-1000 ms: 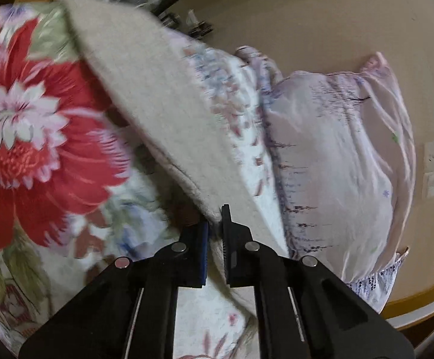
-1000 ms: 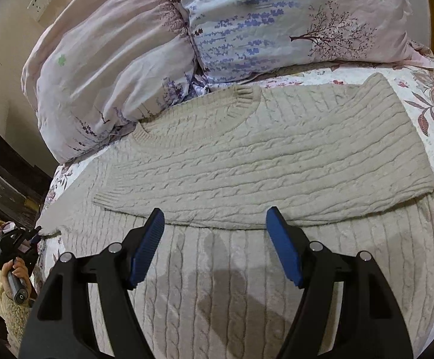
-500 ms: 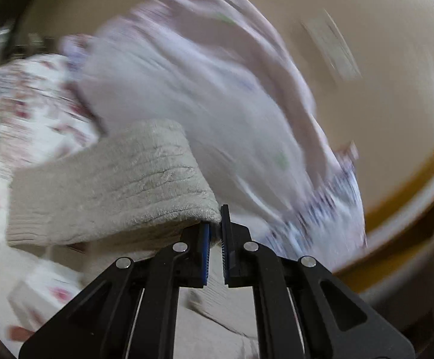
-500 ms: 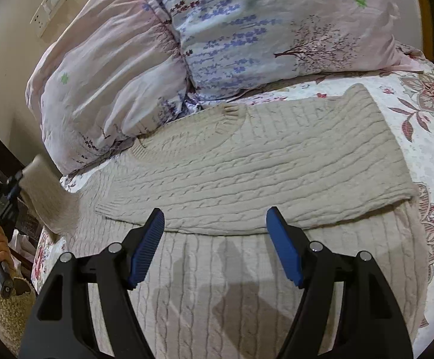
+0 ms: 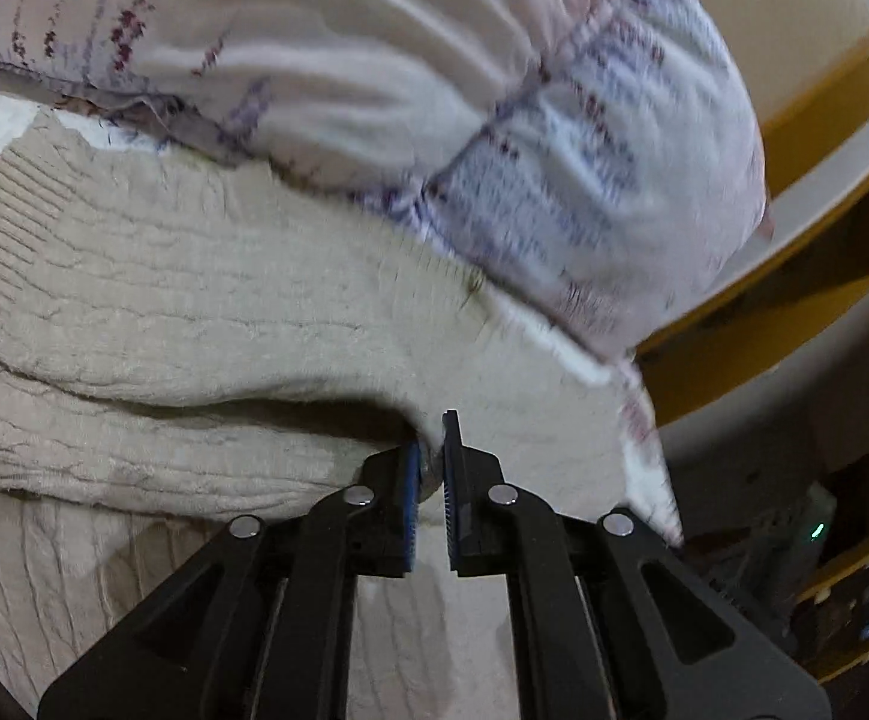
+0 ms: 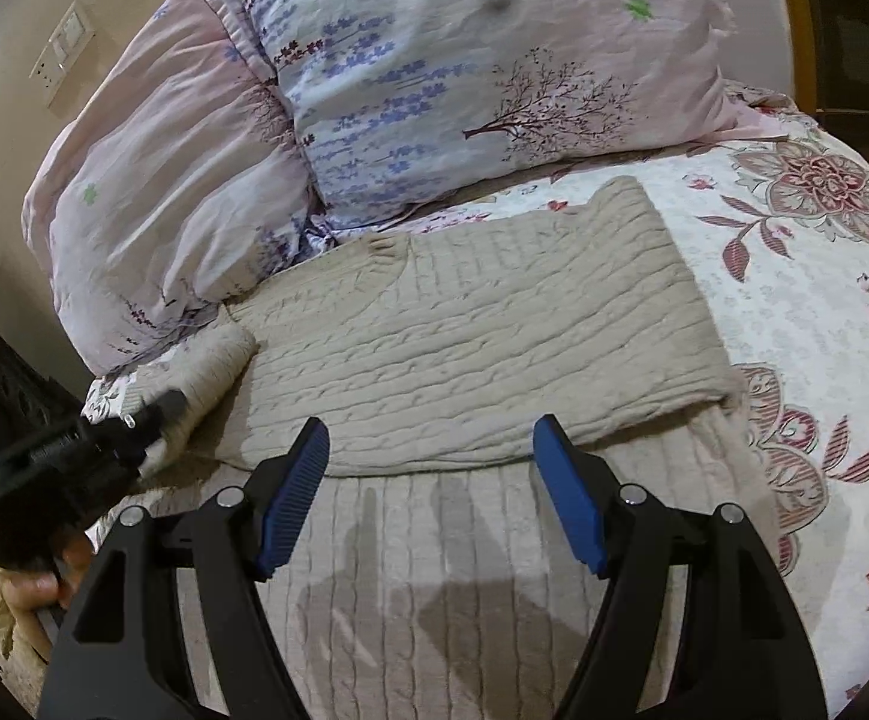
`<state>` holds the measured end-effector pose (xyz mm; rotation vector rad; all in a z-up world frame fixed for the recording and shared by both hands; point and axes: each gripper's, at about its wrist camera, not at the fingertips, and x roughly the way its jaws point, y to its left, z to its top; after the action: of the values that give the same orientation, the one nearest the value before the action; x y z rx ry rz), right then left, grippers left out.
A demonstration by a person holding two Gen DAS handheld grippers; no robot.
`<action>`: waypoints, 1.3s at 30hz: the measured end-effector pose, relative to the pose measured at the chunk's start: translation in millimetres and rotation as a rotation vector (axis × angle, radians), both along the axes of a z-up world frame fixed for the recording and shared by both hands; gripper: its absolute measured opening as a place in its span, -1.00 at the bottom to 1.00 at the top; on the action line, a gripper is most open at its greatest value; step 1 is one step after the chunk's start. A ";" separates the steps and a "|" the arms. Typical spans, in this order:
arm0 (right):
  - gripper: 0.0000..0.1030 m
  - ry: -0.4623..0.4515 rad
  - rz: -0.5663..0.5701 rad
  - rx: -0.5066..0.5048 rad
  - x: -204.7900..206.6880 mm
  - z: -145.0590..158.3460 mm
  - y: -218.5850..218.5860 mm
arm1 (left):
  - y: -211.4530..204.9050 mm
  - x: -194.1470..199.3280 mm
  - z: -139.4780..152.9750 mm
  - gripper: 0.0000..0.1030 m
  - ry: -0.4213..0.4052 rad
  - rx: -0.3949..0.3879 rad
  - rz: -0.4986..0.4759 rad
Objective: Fold small clothes
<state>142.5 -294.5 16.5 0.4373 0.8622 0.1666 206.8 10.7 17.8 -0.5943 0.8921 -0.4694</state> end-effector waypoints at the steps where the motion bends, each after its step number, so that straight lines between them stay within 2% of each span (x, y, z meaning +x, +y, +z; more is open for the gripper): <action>1: 0.37 -0.003 0.003 -0.006 1.2 2.1 0.8 | 0.7 -1.2 0.8 -0.87 0.004 0.007 -0.010; 2: 0.37 -0.008 0.008 -0.010 1.8 4.3 3.0 | 3.2 -3.6 1.4 -0.81 0.007 0.012 -0.020; 5: 0.36 -0.050 0.058 -0.031 3.8 18.8 18.3 | 25.1 -20.8 6.1 -0.34 -0.017 -0.017 -0.038; 6: 0.36 -0.071 0.090 -0.043 5.0 25.4 27.5 | 35.8 -27.9 8.9 -0.29 -0.035 -0.015 -0.021; 10: 0.21 -0.152 0.252 -0.089 11.9 48.6 75.0 | 86.7 -44.5 16.6 -0.29 -0.094 0.018 0.098; 14: -0.08 -0.226 0.477 -0.153 23.3 59.7 151.3 | 125.4 -47.7 6.2 -0.29 -0.054 0.038 0.197; 18: -0.17 -0.236 0.656 -0.262 33.6 49.2 224.2 | 137.8 -46.9 -13.1 -0.30 0.012 0.064 0.230; 23: -0.18 -0.214 0.763 -0.398 39.9 24.3 274.4 | 146.5 -50.6 -21.9 -0.41 0.020 0.071 0.229; 26: -0.19 -0.203 0.779 -0.489 40.3 7.8 287.6 | 146.9 -50.4 -24.1 -0.42 0.017 0.073 0.225; 27: -0.25 -0.208 0.775 -0.507 38.9 4.2 288.7 | 147.2 -50.8 -24.2 -0.42 0.017 0.070 0.224; 28: -0.45 -0.221 0.762 -0.535 38.0 0.9 290.6 | 147.5 -50.5 -24.9 -0.42 0.016 0.067 0.224; 30: -0.68 -0.236 0.731 -0.555 39.0 0.2 288.2 | 147.6 -49.6 -26.0 -0.42 0.015 0.067 0.223; 31: -0.81 -0.232 0.714 -0.528 40.9 2.2 284.6 | 147.4 -49.5 -26.1 -0.42 0.015 0.069 0.223; 34: -0.83 -0.213 0.649 -0.403 50.7 12.5 266.6 | 146.9 -49.6 -26.1 -0.42 0.014 0.075 0.223; 39: -0.83 -0.244 0.386 -0.120 52.0 44.4 182.9 | 147.1 -48.7 -26.4 -0.42 0.014 0.071 0.221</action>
<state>194.5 -111.6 60.9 0.1298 0.7037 0.5102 158.0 157.7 -8.7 -0.6234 0.8420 -0.2333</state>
